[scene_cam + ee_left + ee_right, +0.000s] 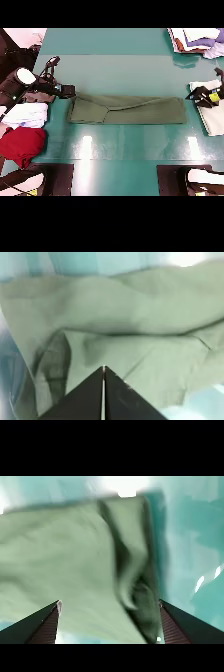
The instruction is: Fold the shirts.
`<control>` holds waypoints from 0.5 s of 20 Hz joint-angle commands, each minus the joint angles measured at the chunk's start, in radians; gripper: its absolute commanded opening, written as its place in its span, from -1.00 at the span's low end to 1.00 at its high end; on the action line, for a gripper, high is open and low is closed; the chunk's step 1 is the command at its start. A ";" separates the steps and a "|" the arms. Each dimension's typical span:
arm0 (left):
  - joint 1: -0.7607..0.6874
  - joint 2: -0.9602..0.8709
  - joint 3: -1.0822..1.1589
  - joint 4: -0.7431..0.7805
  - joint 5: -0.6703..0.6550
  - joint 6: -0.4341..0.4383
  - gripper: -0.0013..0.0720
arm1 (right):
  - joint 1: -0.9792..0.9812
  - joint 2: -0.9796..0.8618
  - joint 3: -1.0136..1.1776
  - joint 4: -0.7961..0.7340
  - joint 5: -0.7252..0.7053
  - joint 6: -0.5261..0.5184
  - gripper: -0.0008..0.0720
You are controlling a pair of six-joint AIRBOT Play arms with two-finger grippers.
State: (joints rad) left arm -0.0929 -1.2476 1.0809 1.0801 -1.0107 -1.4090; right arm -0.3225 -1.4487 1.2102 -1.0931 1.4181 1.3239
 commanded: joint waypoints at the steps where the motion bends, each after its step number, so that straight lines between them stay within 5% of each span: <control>1: 0.000 -0.001 0.010 -0.020 -0.049 0.006 -0.90 | -0.066 0.001 -0.117 0.032 -0.023 -0.110 0.95; 10: 0.000 -0.001 0.010 -0.026 -0.047 0.002 -0.90 | -0.047 -0.180 -0.156 0.185 -0.064 -0.219 0.91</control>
State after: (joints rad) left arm -0.0929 -1.2484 1.0897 1.0573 -1.0538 -1.4059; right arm -0.3813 -1.5795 1.0630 -0.9066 1.3998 1.1301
